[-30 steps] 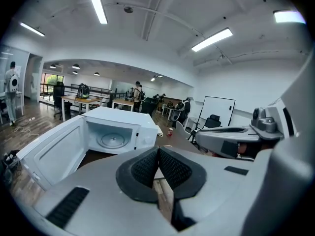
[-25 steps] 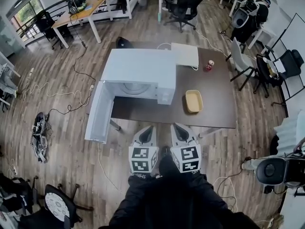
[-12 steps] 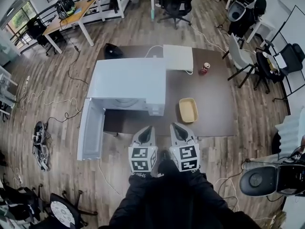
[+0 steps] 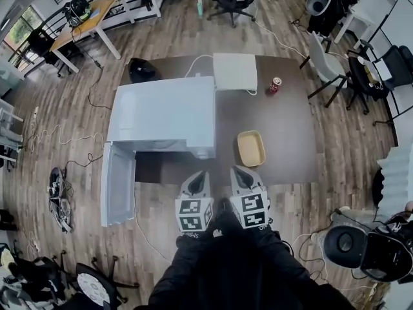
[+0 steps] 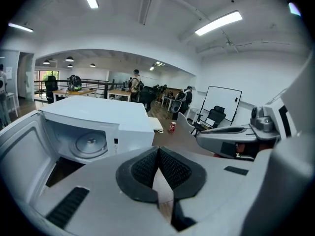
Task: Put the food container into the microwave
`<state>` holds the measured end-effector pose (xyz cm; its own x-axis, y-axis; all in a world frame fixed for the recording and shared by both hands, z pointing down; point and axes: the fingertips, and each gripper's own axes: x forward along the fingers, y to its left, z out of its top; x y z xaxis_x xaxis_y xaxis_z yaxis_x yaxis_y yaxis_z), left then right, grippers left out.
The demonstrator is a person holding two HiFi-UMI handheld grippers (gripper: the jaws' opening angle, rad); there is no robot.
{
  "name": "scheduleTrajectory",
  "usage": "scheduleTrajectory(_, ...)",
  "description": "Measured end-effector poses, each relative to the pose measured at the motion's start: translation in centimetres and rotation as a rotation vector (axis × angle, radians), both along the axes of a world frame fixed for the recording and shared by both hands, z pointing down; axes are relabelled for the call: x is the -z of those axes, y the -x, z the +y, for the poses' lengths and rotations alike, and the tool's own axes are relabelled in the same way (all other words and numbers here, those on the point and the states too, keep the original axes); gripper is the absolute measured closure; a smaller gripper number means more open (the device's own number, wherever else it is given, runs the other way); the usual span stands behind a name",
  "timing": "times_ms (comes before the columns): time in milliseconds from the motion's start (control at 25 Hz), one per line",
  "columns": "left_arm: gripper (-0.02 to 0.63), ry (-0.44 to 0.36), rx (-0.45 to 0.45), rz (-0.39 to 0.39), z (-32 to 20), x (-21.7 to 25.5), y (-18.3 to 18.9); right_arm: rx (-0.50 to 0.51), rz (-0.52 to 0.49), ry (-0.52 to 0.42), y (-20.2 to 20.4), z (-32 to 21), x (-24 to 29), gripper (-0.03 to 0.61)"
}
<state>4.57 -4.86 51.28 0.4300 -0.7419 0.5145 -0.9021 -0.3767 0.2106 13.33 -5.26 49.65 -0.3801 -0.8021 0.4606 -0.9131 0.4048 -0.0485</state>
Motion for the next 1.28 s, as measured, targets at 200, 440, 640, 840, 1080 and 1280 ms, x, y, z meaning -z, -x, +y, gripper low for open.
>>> scheduleTrajectory(200, 0.581, 0.051, -0.012, -0.008, -0.5, -2.7, -0.8, -0.008, 0.02, 0.08, -1.3, -0.3, -3.4, 0.555)
scheduleTrajectory(440, 0.581, 0.128, -0.054, -0.023, 0.1, -7.1, -1.8, -0.027, 0.09, 0.165, -3.2, -0.2, -8.4, 0.555)
scheduleTrajectory(640, 0.58, 0.199, -0.086, -0.041, -0.3, -10.5, -2.4, -0.024, 0.161, 0.217, -5.0, -1.7, -12.1, 0.554)
scheduleTrajectory(840, 0.58, 0.278, -0.106, -0.046, -0.8, -14.4, -3.0, -0.016, 0.204, 0.308, -6.0, -3.0, -16.4, 0.554)
scheduleTrajectory(1080, 0.58, 0.355, -0.115, -0.057, -1.2, -17.6, -3.1, 0.013, 0.251, 0.376, -6.7, -4.2, -20.6, 0.554)
scheduleTrajectory(1280, 0.58, 0.385, -0.115, -0.055, -1.8, -19.3, -3.0, 0.061, 0.271, 0.424, -6.6, -5.1, -23.1, 0.551)
